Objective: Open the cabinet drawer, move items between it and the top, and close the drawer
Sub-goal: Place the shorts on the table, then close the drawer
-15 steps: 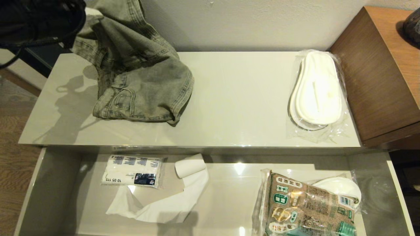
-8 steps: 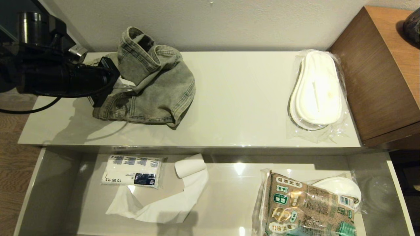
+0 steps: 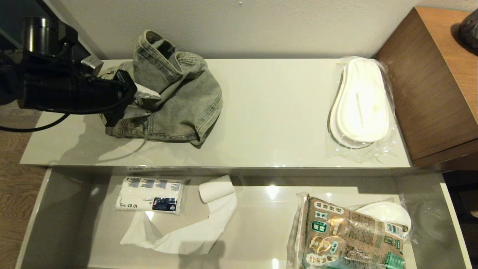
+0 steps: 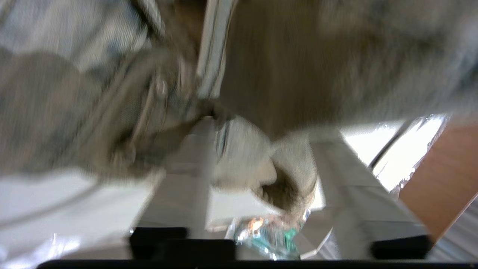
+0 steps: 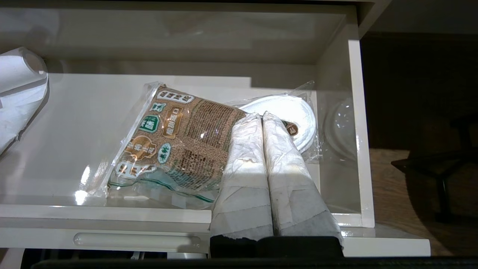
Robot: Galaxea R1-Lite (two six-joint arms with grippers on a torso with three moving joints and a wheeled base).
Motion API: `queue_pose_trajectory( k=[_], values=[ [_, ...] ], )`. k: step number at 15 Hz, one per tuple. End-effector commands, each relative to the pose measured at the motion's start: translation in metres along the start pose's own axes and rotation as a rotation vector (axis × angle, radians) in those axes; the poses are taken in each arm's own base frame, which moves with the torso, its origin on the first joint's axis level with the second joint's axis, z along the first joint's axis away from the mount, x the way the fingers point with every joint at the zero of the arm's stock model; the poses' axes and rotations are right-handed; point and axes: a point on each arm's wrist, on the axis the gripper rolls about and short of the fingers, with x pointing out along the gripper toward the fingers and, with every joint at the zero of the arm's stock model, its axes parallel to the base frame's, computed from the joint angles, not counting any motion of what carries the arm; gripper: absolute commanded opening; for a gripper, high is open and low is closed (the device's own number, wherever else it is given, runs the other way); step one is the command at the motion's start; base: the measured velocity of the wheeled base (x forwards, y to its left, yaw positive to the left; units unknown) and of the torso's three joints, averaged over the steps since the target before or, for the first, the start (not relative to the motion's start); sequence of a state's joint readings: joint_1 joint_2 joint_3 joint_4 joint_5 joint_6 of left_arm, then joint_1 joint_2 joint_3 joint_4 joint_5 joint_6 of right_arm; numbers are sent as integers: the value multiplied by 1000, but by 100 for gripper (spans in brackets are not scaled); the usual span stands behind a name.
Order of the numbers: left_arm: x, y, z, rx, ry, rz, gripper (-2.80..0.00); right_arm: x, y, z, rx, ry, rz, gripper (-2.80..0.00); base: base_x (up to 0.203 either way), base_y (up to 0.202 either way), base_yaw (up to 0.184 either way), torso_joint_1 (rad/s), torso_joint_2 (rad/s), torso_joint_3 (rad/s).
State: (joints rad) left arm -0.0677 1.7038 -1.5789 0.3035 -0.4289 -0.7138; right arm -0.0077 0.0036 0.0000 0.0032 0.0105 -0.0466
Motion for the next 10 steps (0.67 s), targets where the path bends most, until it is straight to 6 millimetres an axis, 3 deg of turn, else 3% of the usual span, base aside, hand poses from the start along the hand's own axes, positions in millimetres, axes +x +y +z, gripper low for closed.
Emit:
queue_pose_trajectory(
  k=[1,5,7,8,10],
  values=[
    [-24,-13,-6,12,-3,-17,0,0,0,0,-1,1,0,-280,0,0,0,0,0,0],
    [-87,-33,-34,95,49,8,0,0,0,0,10,1,-6,-280,0,0,0,0,0,0],
    [-95,-31,-41,112,70,50,0,0,0,-1,11,4,-6,-280,0,0,0,0,0,0],
    [-113,-32,-51,122,77,88,0,0,0,-1,13,4,-6,-280,0,0,0,0,0,0],
    [-172,-33,-85,162,30,142,0,0,0,-1,13,3,-6,-280,0,0,0,0,0,0]
  ],
)
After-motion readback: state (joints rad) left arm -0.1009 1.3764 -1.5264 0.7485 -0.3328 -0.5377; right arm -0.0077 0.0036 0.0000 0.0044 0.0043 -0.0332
